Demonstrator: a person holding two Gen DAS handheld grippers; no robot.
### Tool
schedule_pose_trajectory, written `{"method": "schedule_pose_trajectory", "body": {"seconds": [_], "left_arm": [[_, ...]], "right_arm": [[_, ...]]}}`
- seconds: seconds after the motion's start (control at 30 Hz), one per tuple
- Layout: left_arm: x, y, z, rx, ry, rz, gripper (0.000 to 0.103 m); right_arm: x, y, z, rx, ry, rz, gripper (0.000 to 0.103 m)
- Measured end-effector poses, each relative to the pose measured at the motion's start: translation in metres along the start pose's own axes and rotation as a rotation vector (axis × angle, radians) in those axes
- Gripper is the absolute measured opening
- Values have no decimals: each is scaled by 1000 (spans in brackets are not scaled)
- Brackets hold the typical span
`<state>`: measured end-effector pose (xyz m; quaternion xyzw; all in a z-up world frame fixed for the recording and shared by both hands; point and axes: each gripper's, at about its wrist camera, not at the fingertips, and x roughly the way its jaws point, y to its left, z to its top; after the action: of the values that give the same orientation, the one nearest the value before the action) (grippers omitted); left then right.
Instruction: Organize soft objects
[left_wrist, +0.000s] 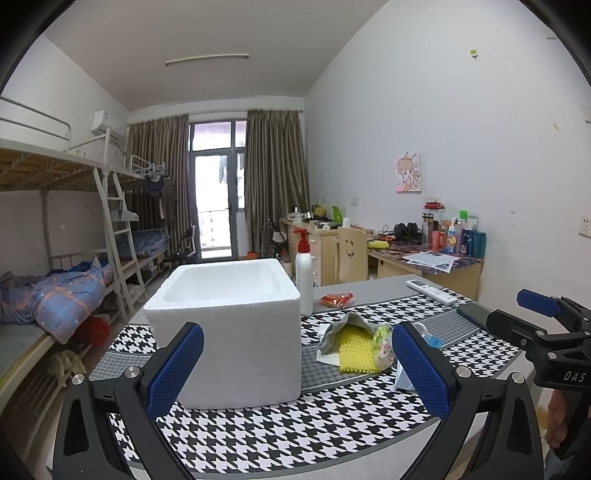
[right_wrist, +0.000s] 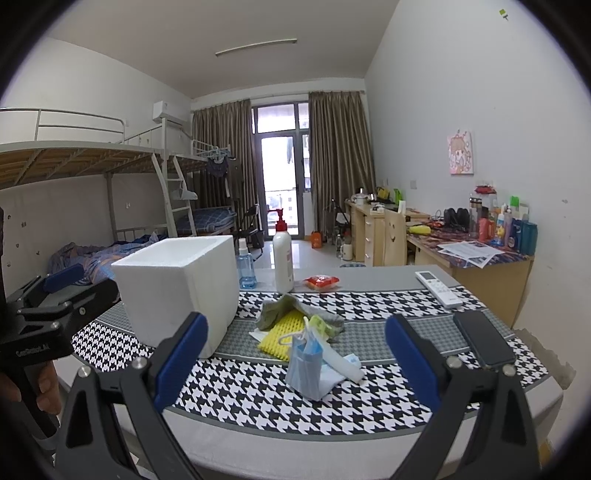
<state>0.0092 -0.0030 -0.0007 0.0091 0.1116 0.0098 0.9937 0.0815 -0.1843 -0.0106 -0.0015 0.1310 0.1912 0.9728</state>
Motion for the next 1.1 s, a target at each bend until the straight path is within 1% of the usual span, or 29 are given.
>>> {"method": "schedule_pose_trajectory", "body": {"seconds": [0.5, 0.9, 1.1], "left_arm": [[0, -1, 1, 11, -1, 12, 102], [8, -2, 2, 14, 12, 24, 102], [15, -4, 2, 12, 24, -24, 102]], "right_arm": [[2, 0, 0, 7, 0, 6, 98], [9, -3, 4, 8, 3, -4, 98], [13, -8, 4, 11, 13, -16, 98]]}}
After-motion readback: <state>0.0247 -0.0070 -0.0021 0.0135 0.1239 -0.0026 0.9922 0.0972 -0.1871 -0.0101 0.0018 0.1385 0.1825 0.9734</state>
